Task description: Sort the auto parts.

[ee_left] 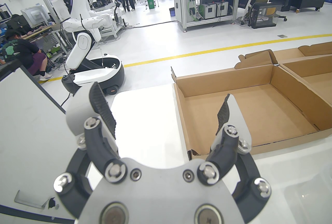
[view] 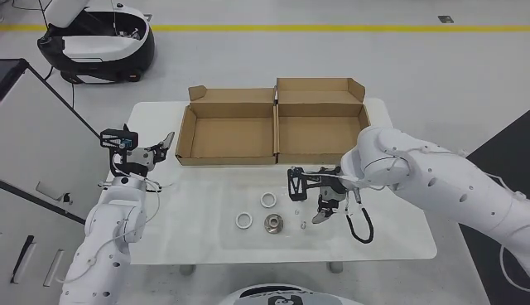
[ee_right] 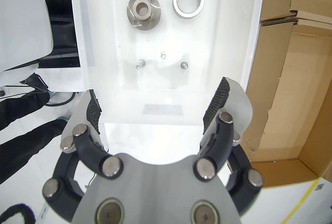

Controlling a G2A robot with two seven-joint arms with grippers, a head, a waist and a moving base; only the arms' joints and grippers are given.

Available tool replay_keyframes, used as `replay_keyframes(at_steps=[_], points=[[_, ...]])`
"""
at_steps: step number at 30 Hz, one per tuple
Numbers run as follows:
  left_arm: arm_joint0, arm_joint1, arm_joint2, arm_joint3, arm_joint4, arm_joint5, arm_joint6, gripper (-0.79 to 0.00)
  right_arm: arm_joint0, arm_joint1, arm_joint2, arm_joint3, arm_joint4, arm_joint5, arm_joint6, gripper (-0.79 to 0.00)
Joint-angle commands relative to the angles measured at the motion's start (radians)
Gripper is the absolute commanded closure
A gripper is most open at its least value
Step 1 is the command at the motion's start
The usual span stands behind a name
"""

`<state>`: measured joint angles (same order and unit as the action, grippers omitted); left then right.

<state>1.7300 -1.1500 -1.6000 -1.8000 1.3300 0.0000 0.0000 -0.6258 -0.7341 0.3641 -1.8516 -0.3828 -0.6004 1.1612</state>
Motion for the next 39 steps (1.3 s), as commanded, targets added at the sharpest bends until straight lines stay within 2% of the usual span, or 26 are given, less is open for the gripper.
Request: replay_keyframes(at_steps=[1,9,21,31,35,39], points=[[0.0,0.0,0.0,0.0,0.0,0.0,0.0,-0.785,0.0,0.0,0.0,0.0,0.0,0.0,0.0,-0.785],[0.0,0.0,0.0,0.0,0.0,0.0,0.0,-0.785,-0.019,-0.002,-0.013,-0.033,-0.034,0.026,0.026,-0.785],[0.0,0.0,0.0,0.0,0.0,0.0,0.0,-0.785,-0.008,-0.01,0.006,-0.051,0.099,0.096,0.154,-0.785],[0.0,0.0,0.0,0.0,0.0,0.0,0.0,-0.785,0.076,-0.056,-0.061,-0.01,0.214,0.192,0.25,-0.785],[0.0,0.0,0.0,0.0,0.0,0.0,0.0,-0.785,0.11,-0.083,-0.095,0.018,0.221,0.19,0.249,-0.785],[0.0,0.0,0.0,0.0,0.0,0.0,0.0,-0.785,0.137,-0.109,-0.125,0.045,0.224,0.188,0.247,-0.727]])
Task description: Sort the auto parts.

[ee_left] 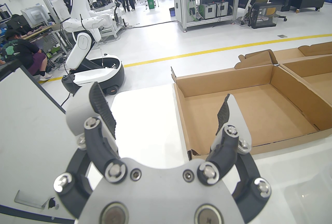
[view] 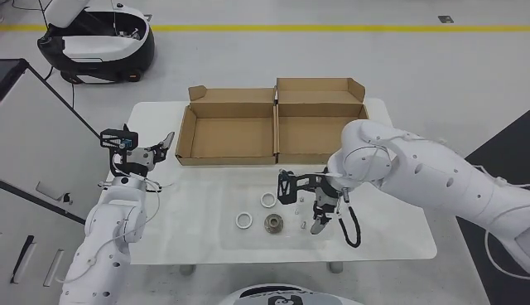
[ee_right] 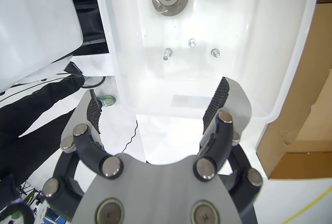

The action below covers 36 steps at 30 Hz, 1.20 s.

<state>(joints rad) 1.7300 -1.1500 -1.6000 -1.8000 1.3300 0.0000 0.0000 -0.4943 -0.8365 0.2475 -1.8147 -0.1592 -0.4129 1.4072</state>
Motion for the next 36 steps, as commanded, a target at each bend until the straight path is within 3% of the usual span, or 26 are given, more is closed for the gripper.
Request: replay_keyframes(at_steps=[1,9,12,19,21,26,36], points=[[0.0,0.0,0.0,0.0,0.0,0.0,0.0,-0.785,0.01,-0.012,-0.016,0.017,0.002,0.001,0.001,-0.72],[0.0,0.0,0.0,0.0,0.0,0.0,0.0,-0.785,0.026,-0.054,-0.067,0.094,0.015,-0.005,-0.005,-0.526],[0.0,0.0,0.0,0.0,0.0,0.0,0.0,-0.785,0.028,-0.065,-0.077,0.115,0.015,-0.012,-0.012,-0.489],[0.0,0.0,0.0,0.0,0.0,0.0,0.0,-0.785,0.009,-0.087,-0.077,0.137,0.006,-0.009,-0.009,-0.477],[0.0,0.0,0.0,0.0,0.0,0.0,0.0,-0.785,0.002,-0.094,-0.077,0.147,0.001,-0.011,-0.011,-0.416],[0.0,0.0,0.0,0.0,0.0,0.0,0.0,-0.785,-0.016,-0.109,-0.077,0.166,-0.009,-0.011,-0.011,-0.357],[0.0,0.0,0.0,0.0,0.0,0.0,0.0,-0.785,-0.041,-0.13,-0.077,0.194,-0.011,0.007,0.007,-0.348]])
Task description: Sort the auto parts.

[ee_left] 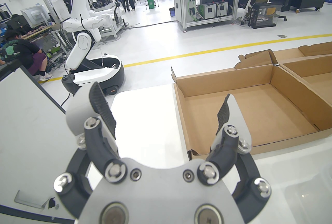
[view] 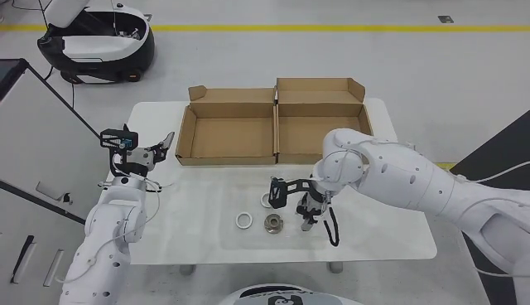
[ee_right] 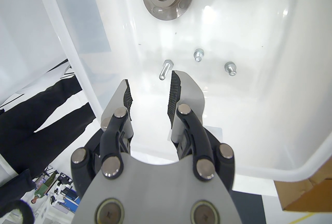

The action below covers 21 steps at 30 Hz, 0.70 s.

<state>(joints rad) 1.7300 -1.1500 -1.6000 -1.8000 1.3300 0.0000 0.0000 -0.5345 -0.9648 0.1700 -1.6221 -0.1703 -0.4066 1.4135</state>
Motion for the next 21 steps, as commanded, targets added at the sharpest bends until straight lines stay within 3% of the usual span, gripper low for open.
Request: replay_keyframes(at_steps=[1,21], points=[[0.0,0.0,0.0,0.0,0.0,0.0,0.0,-0.785,-0.004,-0.004,0.0,0.004,-0.001,0.002,0.002,-0.348],[0.0,0.0,0.0,0.0,0.0,0.0,0.0,-0.785,-0.034,-0.032,0.0,0.034,-0.02,0.016,0.016,-0.36]])
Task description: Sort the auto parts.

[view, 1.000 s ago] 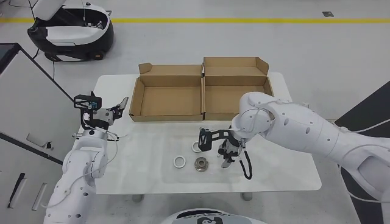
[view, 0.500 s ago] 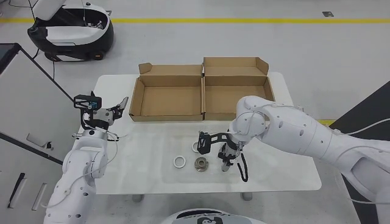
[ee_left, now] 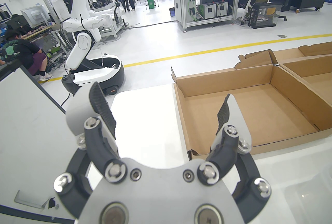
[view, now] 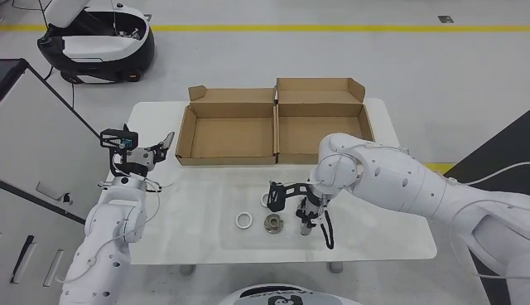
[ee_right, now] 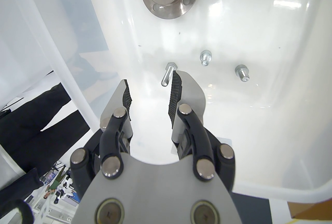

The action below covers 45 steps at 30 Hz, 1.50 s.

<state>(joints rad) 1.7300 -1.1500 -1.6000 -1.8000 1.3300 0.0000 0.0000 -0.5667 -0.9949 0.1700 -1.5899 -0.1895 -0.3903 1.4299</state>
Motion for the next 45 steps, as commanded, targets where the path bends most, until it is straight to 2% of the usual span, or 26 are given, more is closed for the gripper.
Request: replay_keyframes(at_steps=[1,21,23,29,32,39,45], points=[[0.0,0.0,0.0,0.0,0.0,0.0,0.0,-0.785,-0.006,-0.005,0.0,0.006,-0.003,0.0,0.0,-0.36],[0.0,0.0,0.0,0.0,0.0,0.0,0.0,-0.785,-0.021,-0.043,0.0,0.063,-0.034,0.025,0.025,-0.308],[0.0,0.0,0.0,0.0,0.0,0.0,0.0,-0.785,-0.02,-0.045,0.0,0.064,-0.036,0.024,0.024,-0.283],[0.0,0.0,0.0,0.0,0.0,0.0,0.0,-0.785,-0.023,-0.049,0.0,0.076,-0.041,0.027,0.027,-0.135],[0.0,0.0,0.0,0.0,0.0,0.0,0.0,-0.785,-0.023,-0.051,0.0,0.081,-0.044,0.032,0.032,0.0],[0.0,0.0,0.0,0.0,0.0,0.0,0.0,-0.785,-0.007,-0.042,0.0,0.068,-0.039,0.033,0.033,0.0],[0.0,0.0,0.0,0.0,0.0,0.0,0.0,-0.785,0.016,-0.006,0.007,0.031,-0.01,0.021,0.021,0.0]])
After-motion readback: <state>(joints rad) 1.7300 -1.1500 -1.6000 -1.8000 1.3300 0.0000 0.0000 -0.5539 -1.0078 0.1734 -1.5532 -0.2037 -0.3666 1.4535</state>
